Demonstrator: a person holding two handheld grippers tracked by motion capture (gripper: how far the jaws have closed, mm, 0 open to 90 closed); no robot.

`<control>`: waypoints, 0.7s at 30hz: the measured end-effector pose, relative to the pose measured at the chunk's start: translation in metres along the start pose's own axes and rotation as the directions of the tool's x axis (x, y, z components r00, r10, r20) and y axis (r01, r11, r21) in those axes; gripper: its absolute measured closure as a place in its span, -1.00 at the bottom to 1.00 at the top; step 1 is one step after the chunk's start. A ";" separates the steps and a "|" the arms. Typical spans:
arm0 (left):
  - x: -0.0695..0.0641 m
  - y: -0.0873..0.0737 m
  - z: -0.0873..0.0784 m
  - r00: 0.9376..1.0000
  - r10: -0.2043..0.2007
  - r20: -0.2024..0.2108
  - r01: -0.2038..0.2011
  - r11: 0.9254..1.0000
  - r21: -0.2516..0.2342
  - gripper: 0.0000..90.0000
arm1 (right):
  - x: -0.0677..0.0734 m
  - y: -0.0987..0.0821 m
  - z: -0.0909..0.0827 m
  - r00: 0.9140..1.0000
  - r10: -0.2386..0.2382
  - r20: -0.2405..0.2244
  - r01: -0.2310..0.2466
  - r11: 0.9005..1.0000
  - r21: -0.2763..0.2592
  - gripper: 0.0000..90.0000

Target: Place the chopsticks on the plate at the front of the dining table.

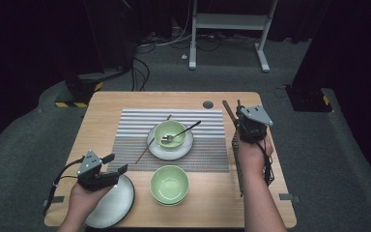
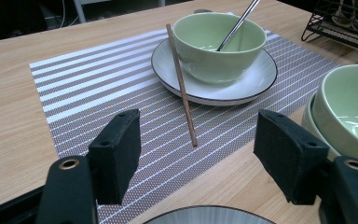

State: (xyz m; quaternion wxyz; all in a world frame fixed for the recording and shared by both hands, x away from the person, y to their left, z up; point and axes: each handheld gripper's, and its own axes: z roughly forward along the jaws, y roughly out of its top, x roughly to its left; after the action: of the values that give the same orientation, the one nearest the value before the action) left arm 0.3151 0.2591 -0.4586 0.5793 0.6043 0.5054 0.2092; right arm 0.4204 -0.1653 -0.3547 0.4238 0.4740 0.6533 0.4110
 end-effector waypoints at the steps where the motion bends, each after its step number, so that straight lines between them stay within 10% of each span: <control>1: 0.000 0.000 0.000 1.000 0.006 0.001 -0.006 1.000 0.006 -0.29 | -0.001 0.000 -0.002 1.000 0.001 -0.001 -0.001 1.000 -0.005 0.83; 21: -0.001 -0.002 0.002 1.000 0.004 0.003 -0.004 1.000 0.014 -0.29 | -0.009 -0.009 -0.036 1.000 0.002 -0.003 -0.002 0.998 -0.070 0.85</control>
State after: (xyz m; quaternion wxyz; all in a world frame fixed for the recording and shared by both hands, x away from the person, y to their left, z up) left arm 0.3150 0.2566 -0.4606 0.5751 0.6098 0.5049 0.2060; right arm 0.3853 -0.1808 -0.3506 0.4389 0.4589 0.6385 0.4348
